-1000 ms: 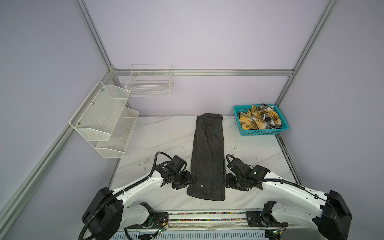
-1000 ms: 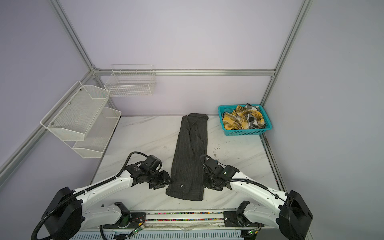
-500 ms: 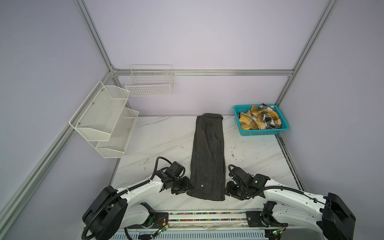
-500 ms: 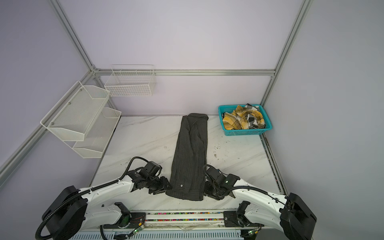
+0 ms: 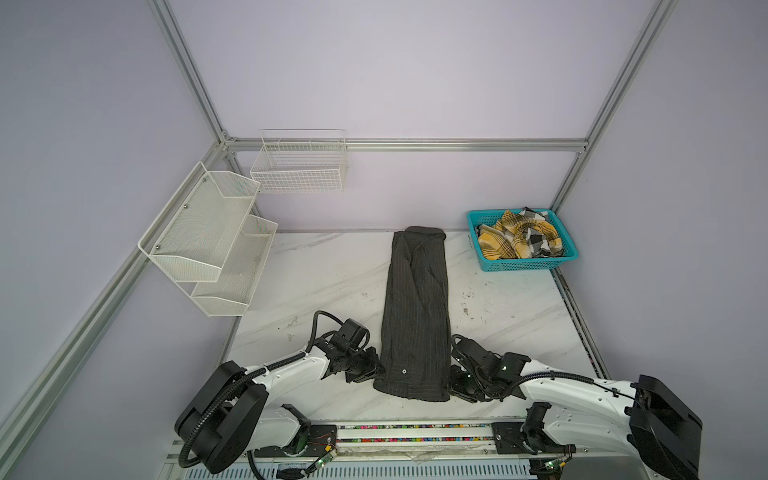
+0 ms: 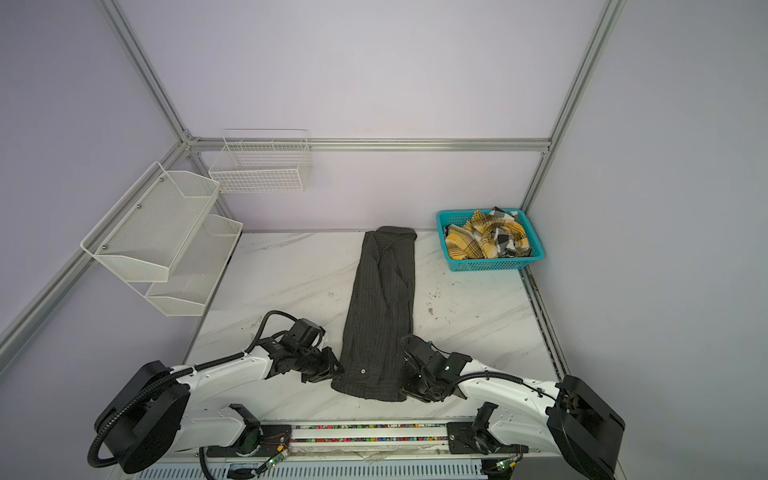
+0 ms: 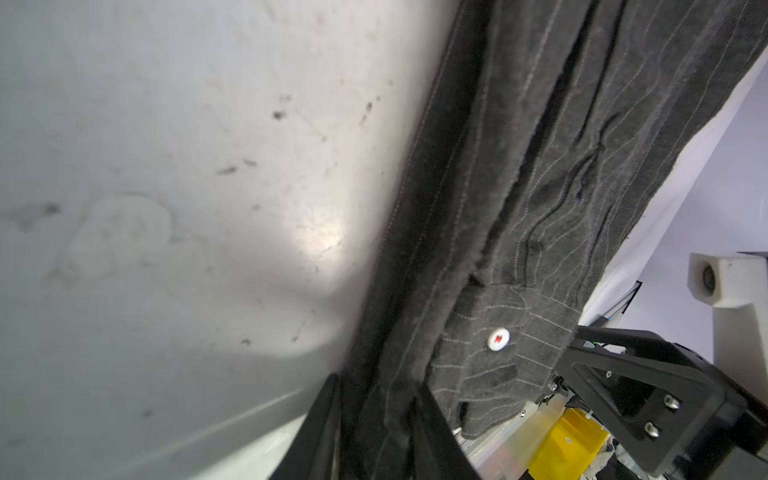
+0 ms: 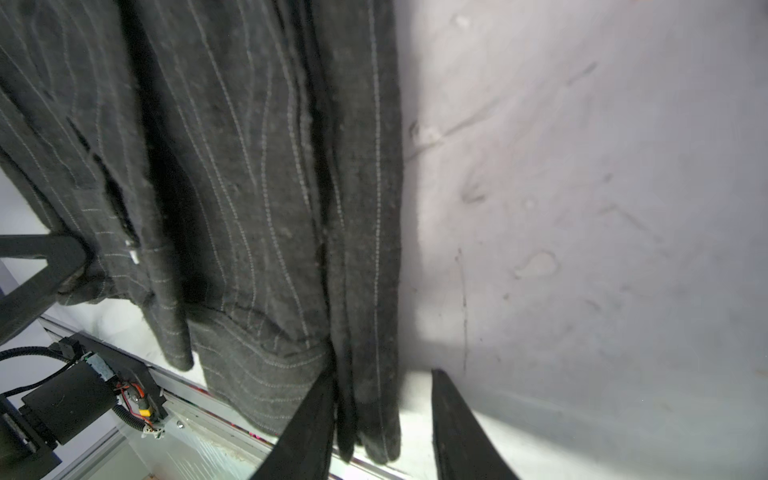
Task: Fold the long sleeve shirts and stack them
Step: 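Grasp the strip's near end corners with both grippers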
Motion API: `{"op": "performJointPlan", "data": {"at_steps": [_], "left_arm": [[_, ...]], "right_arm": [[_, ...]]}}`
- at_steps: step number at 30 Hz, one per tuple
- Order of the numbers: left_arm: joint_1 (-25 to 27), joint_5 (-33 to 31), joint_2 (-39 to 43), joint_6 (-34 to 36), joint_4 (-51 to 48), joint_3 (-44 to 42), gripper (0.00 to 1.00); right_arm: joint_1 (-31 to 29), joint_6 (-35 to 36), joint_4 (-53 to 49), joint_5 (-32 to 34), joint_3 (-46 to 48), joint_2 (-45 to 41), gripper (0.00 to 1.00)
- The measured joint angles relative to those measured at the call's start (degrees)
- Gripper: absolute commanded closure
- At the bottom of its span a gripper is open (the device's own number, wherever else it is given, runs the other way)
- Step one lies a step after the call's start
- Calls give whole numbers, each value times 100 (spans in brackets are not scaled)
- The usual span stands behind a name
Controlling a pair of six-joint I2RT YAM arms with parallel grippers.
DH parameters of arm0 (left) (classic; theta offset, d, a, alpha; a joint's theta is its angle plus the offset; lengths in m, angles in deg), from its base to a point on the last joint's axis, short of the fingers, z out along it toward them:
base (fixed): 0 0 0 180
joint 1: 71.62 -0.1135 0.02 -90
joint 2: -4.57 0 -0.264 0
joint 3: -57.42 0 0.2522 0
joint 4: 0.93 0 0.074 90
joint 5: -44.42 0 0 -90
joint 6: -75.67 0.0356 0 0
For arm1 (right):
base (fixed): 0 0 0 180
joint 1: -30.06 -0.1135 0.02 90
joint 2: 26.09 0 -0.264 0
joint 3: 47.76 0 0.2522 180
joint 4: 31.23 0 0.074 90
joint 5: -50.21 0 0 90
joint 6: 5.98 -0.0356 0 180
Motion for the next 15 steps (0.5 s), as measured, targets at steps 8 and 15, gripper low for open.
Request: {"op": "performJointPlan", "data": {"at_steps": [8, 15], "left_arm": [[-9, 114, -96, 57, 24, -15, 85], [42, 192, -149, 63, 138, -76, 99]], "right_arm": [[-122, -208, 372, 31, 66, 166, 87], [-162, -284, 184, 232, 66, -85, 97]]}}
